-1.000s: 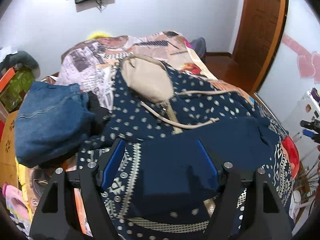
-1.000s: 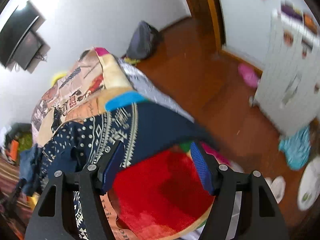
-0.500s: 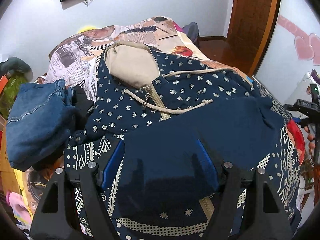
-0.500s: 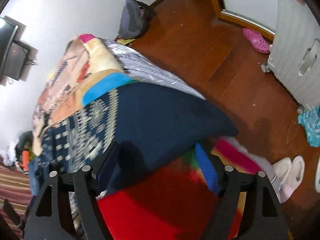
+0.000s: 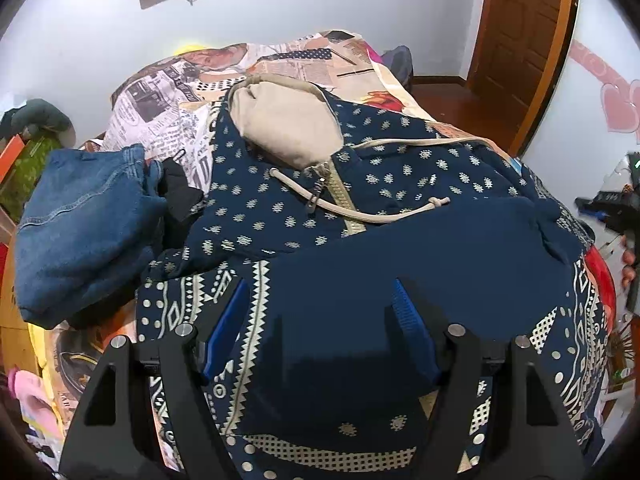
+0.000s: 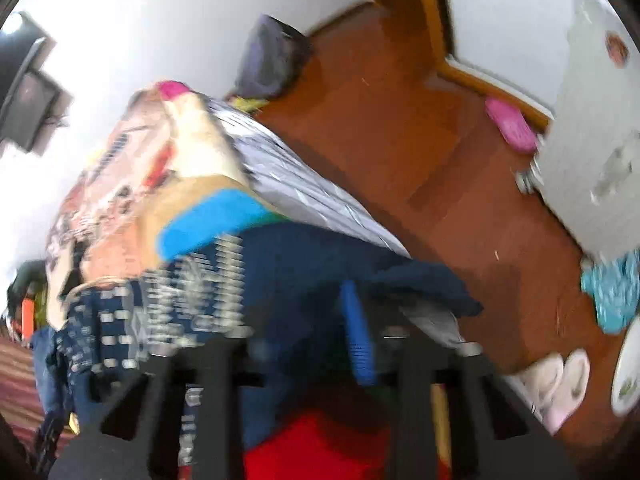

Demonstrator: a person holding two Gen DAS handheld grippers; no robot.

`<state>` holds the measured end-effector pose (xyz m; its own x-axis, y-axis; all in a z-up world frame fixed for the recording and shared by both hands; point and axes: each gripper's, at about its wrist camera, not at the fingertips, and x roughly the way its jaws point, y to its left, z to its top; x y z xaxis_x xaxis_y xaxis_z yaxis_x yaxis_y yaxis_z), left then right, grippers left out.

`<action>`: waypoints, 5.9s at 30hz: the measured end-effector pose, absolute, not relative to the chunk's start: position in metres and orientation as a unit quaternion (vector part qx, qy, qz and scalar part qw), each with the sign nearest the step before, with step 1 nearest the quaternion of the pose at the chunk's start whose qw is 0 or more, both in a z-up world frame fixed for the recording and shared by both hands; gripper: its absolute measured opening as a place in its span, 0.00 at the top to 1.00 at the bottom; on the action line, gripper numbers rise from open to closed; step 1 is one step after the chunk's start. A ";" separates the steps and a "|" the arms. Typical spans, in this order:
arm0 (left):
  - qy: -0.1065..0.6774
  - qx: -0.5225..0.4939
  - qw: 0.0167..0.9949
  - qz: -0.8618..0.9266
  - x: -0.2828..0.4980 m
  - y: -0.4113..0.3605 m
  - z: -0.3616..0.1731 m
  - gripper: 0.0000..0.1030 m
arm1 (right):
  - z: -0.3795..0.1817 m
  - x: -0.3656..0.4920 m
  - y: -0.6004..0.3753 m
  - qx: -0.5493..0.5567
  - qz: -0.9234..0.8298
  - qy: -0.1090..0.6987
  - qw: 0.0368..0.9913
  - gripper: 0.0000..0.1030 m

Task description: Fold large clothes

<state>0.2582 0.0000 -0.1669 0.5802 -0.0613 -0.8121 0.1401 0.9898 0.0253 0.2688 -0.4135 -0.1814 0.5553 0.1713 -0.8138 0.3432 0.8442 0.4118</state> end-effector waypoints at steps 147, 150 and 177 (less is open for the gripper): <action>0.405 -0.029 0.913 -0.019 0.205 0.059 -0.139 0.30 | -0.006 0.233 -0.154 0.130 0.276 0.352 0.885 0.94; 0.397 -0.037 0.917 -0.005 0.196 0.076 -0.134 0.30 | -0.013 0.232 -0.111 0.106 0.312 0.368 0.870 0.94; 0.412 -0.039 0.910 0.027 0.169 0.109 -0.148 0.30 | -0.118 0.194 -0.043 -0.051 0.340 0.557 0.756 0.57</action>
<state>0.1695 0.1093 -0.1484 0.6586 0.0175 -0.7523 -0.0811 0.9956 -0.0479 0.1935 -0.0432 -0.1184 0.1492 0.4570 -0.8768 -0.5710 0.7638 0.3009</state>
